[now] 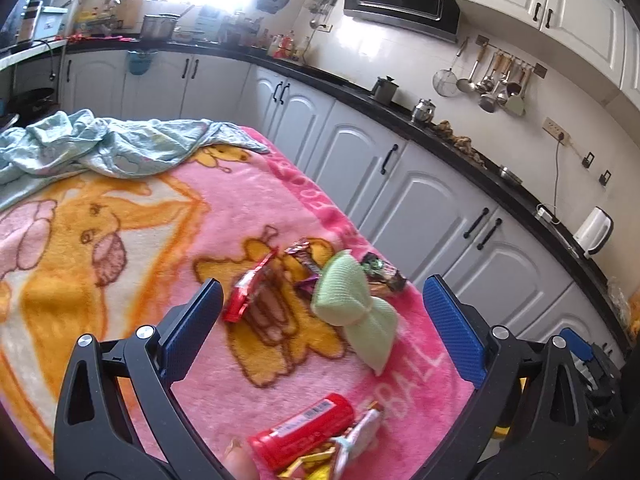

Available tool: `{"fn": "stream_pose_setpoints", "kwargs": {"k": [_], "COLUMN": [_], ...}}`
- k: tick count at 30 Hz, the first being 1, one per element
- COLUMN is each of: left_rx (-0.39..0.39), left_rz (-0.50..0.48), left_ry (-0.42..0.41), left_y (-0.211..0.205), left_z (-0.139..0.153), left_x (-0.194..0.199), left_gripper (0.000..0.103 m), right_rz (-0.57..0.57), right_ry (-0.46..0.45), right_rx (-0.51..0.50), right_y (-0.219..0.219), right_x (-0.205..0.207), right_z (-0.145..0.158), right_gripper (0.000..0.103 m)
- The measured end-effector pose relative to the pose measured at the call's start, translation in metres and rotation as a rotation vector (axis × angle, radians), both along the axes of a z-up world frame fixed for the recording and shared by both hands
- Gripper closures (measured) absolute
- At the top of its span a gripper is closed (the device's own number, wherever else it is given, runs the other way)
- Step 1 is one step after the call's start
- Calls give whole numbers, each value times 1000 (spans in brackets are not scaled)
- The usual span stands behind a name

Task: Collect trash
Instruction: 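Move both tools back from the bin toward the blanket, then grasp the red snack wrapper with the left tool while the right tool grasps the green mesh sponge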

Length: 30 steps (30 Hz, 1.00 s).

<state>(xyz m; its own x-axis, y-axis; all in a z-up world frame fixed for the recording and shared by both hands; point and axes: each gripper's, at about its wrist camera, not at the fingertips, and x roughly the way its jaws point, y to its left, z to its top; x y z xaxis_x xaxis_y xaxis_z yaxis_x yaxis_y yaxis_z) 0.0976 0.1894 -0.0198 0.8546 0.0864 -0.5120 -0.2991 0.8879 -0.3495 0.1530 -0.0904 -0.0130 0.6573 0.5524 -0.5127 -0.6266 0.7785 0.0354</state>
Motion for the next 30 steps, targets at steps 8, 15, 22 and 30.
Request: {"fn": "stream_pose_setpoints", "kwargs": {"k": [8, 15, 22, 30], "left_rx": [28, 34, 24, 10], "left_rz": [10, 20, 20, -4], "left_ry": [39, 115, 192, 264], "left_y": [7, 17, 33, 51], "left_z": [-8, -30, -55, -77], "left_x": [2, 10, 28, 57], "left_gripper": [11, 11, 11, 31], "right_rz": [95, 170, 213, 247], "right_ry": [-29, -37, 89, 174], "right_rx": [-39, -114, -221, -297], "right_y": [37, 75, 117, 156], "right_x": [-6, 9, 51, 90], "right_z": [-3, -19, -58, -88], "right_gripper": [8, 7, 7, 7]}}
